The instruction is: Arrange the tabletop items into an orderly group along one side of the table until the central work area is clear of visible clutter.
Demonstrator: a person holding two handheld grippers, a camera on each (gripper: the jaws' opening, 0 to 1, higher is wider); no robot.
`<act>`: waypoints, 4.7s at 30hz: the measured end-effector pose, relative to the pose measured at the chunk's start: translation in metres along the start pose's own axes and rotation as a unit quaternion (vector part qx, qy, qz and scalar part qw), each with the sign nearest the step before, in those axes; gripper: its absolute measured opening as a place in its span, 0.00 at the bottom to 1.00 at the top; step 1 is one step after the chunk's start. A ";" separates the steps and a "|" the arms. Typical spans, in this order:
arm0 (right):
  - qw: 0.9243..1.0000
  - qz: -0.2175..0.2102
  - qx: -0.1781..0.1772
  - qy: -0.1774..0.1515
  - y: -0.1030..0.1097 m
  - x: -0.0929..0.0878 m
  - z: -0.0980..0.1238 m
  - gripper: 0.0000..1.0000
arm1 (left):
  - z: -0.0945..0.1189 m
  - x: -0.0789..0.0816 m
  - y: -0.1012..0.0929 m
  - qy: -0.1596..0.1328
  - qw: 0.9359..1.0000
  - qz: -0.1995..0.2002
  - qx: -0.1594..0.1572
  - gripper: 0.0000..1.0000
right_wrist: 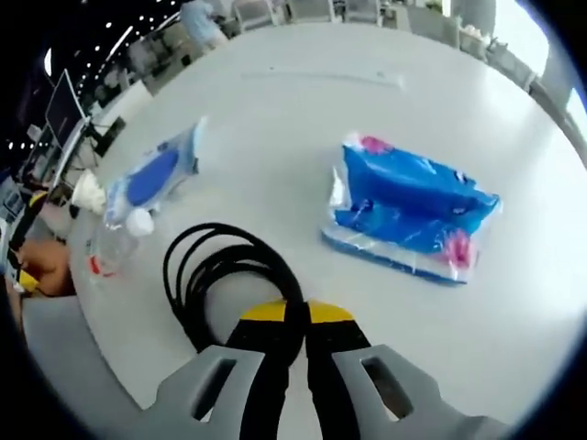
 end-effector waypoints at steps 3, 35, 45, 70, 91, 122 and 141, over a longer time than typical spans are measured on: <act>1.000 0.004 -0.001 -0.004 -0.001 0.001 -0.001 0.05 | 0.000 0.000 0.000 0.000 1.000 0.001 -0.001 0.89; 0.993 0.035 0.054 -0.097 0.038 0.027 0.037 0.64 | -0.001 0.006 -0.006 -0.004 0.998 0.059 -0.010 0.91; 0.987 0.061 0.087 -0.119 0.064 0.035 0.047 0.79 | -0.003 0.015 -0.006 -0.032 0.995 0.097 -0.006 0.99; 0.971 0.119 0.144 -0.148 0.100 0.062 0.026 0.80 | -0.033 -0.015 0.006 0.035 0.933 0.353 0.055 0.78; 0.961 0.153 0.165 -0.160 0.107 0.092 -0.041 0.62 | -0.079 -0.048 0.005 0.104 0.899 0.416 0.085 0.51; 0.956 0.220 0.112 -0.156 0.106 0.097 -0.072 0.03 | -0.110 -0.070 0.002 0.138 0.896 0.412 0.089 0.05; 0.956 0.166 0.098 -0.220 0.093 0.108 -0.028 0.01 | -0.111 -0.017 0.020 0.086 0.957 0.256 0.105 0.00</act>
Point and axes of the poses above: the point that each gripper's makers call its tool centre point, and the gripper's own axes: z roughly backward along the fingers, y roughly to its left, x roughly out of its top, the point moved 7 cm from there along z, roughly backward along the fingers, and after that the axes turned 11 degrees about -z, right-handed, at the moved point
